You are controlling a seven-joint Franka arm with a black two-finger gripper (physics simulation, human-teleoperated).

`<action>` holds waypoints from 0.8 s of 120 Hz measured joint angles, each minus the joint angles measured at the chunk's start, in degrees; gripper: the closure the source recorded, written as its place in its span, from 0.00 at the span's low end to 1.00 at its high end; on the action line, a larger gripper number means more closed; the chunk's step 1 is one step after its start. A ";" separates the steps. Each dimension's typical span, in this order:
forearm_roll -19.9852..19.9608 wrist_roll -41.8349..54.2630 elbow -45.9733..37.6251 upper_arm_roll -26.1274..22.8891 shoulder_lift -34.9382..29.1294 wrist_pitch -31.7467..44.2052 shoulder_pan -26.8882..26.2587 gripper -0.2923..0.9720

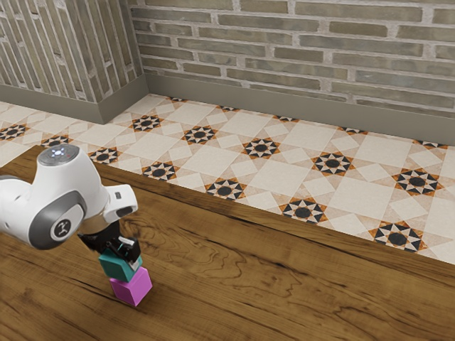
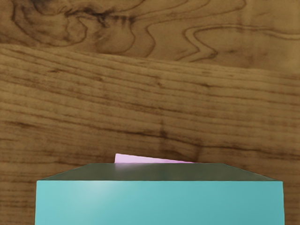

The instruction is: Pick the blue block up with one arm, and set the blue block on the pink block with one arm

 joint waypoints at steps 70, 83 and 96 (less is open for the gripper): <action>4.19 1.69 6.81 0.21 -6.46 -1.64 0.99 0.29; 6.26 -1.29 32.20 0.31 -2.81 -9.68 9.22 0.26; 3.81 -15.32 60.30 3.87 10.07 -29.46 10.18 0.25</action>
